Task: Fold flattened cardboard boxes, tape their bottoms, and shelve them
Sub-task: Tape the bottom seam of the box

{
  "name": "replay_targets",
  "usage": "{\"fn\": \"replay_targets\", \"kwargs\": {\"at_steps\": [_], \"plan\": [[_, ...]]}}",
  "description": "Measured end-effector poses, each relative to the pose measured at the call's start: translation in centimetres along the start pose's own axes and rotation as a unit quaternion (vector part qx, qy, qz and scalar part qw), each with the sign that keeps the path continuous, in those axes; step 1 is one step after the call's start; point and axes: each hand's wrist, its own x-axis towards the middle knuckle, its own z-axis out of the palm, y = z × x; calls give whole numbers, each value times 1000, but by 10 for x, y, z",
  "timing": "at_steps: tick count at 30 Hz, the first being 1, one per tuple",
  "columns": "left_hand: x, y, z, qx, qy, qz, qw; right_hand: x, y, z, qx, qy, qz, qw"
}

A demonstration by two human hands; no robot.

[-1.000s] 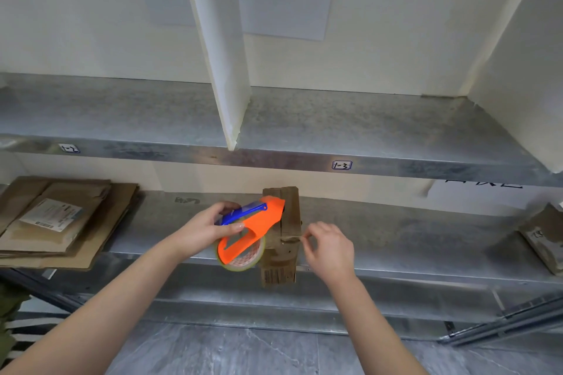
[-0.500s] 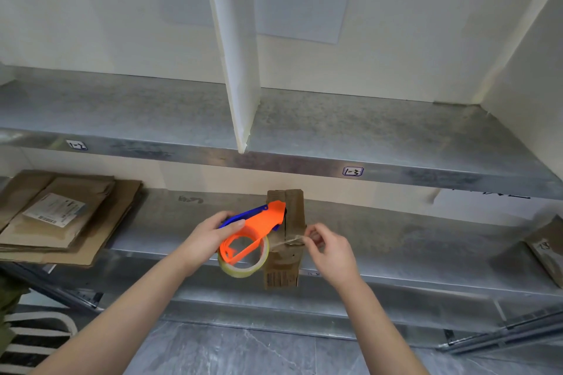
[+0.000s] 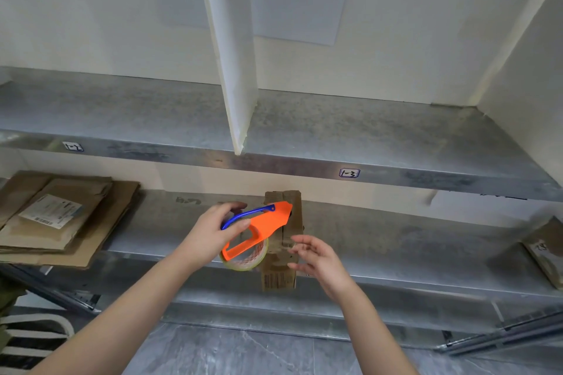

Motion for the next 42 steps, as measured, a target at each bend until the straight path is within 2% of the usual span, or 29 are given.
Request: {"fn": "replay_targets", "kwargs": {"at_steps": [2,4,7,8,10,13,18,21,25,32,37,42], "plan": [[0,0,1,23,0,12,1000,1,1,-3,37,-15,13,999],[-2,0,0,28,-6,17,999,2,4,-3,38,9,8,999],[-7,4,-1,20,-34,40,998,7,10,1,-67,117,-32,990],[-9,5,-1,19,-42,49,998,7,12,2,-95,132,-42,986],[-13,5,-2,32,-54,70,996,8,14,2,-94,115,-36,988],[-17,6,-2,55,-63,97,992,10,17,0,-65,92,27,993],[-21,10,1,93,-73,134,984,12,14,-2,-77,102,92,988],[-22,8,3,143,-112,141,973,9,6,-4,-94,118,95,984],[-23,2,7,188,-151,138,961,4,-4,-5,-179,155,84,968],[-22,3,-4,132,-134,115,975,6,-19,-5,-279,174,24,944],[-29,-16,-25,153,-128,112,973,9,-36,-31,-333,226,12,916],[-27,-28,-32,181,-128,99,970,10,-43,-28,-269,203,14,941]]}}
